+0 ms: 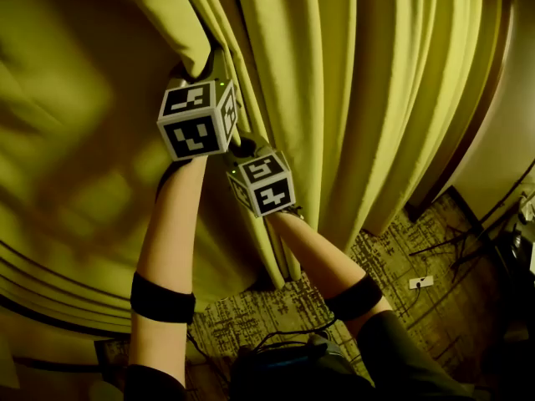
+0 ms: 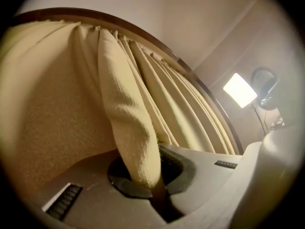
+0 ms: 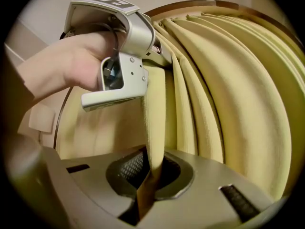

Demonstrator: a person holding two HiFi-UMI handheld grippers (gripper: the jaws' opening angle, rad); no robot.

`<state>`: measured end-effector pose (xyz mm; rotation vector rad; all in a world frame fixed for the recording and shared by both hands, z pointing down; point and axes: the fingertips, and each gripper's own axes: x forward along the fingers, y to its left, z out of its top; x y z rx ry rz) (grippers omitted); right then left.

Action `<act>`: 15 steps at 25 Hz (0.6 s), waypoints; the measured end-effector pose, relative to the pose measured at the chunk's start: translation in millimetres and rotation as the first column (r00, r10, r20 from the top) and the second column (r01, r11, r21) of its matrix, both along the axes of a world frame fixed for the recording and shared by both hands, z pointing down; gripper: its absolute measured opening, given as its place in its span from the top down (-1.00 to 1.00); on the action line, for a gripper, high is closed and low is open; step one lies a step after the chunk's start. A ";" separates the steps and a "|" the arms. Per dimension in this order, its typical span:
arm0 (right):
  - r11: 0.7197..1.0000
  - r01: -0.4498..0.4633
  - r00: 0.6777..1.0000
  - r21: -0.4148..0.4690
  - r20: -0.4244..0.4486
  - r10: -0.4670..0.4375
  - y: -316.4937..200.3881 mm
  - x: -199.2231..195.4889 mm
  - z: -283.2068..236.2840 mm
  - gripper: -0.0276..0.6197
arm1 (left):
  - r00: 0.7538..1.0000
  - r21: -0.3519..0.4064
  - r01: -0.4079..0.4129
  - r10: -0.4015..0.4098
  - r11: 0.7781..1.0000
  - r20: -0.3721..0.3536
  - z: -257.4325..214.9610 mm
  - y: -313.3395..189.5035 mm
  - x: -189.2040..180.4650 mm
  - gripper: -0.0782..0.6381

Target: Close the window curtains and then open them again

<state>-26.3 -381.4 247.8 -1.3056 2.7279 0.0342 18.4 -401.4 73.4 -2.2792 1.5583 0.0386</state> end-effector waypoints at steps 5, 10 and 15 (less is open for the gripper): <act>1.000 -0.007 1.000 -0.002 -0.011 0.007 -9.8 18.3 1.9 0.86 | 1.000 0.015 -0.022 0.022 1.000 -0.009 0.6 -2.7 15.4 0.78; 0.999 0.032 0.999 -0.009 -0.027 -0.032 -11.5 29.5 10.7 0.86 | 1.000 0.013 0.019 -0.019 1.000 -0.016 8.9 -6.7 17.5 0.78; 0.995 0.102 0.994 -0.002 -0.047 -0.102 0.2 17.6 3.3 0.85 | 0.997 0.003 0.079 -0.079 0.997 -0.025 2.7 2.8 -3.0 0.78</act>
